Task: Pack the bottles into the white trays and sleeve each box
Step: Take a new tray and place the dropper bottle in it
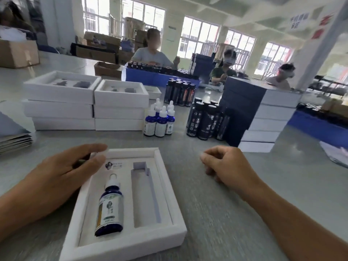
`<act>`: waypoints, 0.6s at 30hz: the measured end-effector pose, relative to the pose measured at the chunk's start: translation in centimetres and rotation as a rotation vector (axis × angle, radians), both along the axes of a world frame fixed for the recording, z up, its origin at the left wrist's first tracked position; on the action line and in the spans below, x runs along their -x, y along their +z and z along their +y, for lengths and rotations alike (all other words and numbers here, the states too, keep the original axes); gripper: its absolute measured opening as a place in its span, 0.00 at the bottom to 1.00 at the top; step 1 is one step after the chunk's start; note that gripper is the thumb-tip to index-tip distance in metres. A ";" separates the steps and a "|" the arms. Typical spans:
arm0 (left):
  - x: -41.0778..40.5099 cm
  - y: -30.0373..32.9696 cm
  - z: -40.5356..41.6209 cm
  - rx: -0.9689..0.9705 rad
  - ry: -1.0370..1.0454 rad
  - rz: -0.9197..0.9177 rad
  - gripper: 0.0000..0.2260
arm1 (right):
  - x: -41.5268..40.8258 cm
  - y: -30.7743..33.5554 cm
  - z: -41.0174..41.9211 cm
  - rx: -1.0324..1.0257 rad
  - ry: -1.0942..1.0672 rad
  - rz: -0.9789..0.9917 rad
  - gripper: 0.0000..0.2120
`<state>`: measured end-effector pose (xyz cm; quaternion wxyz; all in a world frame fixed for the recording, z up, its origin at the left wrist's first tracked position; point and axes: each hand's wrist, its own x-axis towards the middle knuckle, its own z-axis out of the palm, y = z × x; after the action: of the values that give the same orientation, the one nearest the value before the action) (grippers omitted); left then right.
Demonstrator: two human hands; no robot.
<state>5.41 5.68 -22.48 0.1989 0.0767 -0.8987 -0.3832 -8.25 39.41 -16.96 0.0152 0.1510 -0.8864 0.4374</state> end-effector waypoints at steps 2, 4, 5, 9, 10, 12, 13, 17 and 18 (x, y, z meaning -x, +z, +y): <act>1.2 -2.3 -1.8 -0.027 0.004 0.005 0.25 | 2.1 -0.2 -0.1 0.047 -0.075 -0.059 0.05; 2.9 -5.3 -4.4 -0.057 -0.016 -0.012 0.24 | 4.1 -0.4 -0.4 0.084 -0.147 -0.068 0.05; 3.8 -7.0 -5.9 -0.074 -0.027 -0.027 0.24 | 5.1 -0.6 -0.6 0.095 -0.186 -0.055 0.05; 7.1 -13.5 -12.5 -0.116 -0.055 -0.092 0.24 | 8.9 -1.0 -1.4 0.124 -0.358 -0.030 0.13; 7.8 -15.0 -14.1 -0.113 -0.061 -0.098 0.24 | 9.6 -1.1 -1.5 0.129 -0.389 -0.032 0.16; 8.9 -17.2 -16.2 -0.123 -0.071 -0.091 0.24 | 10.5 -1.1 -1.9 0.122 -0.411 -0.027 0.16; 9.2 -17.9 -16.8 -0.134 -0.076 -0.090 0.24 | 10.8 -1.2 -2.1 0.113 -0.407 -0.022 0.13; 9.7 -19.7 -18.3 -0.131 -0.081 -0.108 0.25 | 11.2 -1.3 -2.8 0.116 -0.431 -0.035 0.08; 9.7 -19.7 -18.4 -0.134 -0.084 -0.110 0.25 | 11.2 -1.1 -2.8 0.138 -0.455 -0.043 0.06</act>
<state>-4.26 -12.77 -42.22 0.1275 0.0729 -0.8829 -0.4459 -19.46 36.58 -18.10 0.1045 -0.0634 -0.8658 0.4853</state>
